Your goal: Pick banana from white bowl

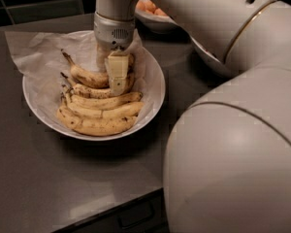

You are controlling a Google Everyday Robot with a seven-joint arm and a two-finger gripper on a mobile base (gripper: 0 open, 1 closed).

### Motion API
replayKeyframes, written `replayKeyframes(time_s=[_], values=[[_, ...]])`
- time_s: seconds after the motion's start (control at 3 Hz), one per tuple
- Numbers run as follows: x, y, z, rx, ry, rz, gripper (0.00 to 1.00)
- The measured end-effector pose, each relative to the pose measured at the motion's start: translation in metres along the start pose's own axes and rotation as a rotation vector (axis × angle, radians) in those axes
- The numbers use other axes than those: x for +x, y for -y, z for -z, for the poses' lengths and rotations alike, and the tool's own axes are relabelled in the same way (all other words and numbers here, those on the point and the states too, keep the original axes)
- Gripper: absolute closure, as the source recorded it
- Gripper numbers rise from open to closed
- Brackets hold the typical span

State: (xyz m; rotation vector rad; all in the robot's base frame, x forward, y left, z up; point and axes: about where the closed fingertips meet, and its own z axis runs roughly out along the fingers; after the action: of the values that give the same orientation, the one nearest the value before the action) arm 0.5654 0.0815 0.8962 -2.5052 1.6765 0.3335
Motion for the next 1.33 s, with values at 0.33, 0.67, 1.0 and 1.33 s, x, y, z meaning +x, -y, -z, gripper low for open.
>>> replayKeyframes(time_s=[0.33,0.67,1.0,1.33], values=[[0.000,0.011,0.001,0.008,0.009,-0.003,0.28],[-0.001,0.019,0.001,0.009,0.011,-0.002,0.28],[-0.002,0.019,-0.007,-0.005,0.021,-0.005,0.35],[-0.005,0.013,-0.011,-0.012,0.018,-0.007,0.40]])
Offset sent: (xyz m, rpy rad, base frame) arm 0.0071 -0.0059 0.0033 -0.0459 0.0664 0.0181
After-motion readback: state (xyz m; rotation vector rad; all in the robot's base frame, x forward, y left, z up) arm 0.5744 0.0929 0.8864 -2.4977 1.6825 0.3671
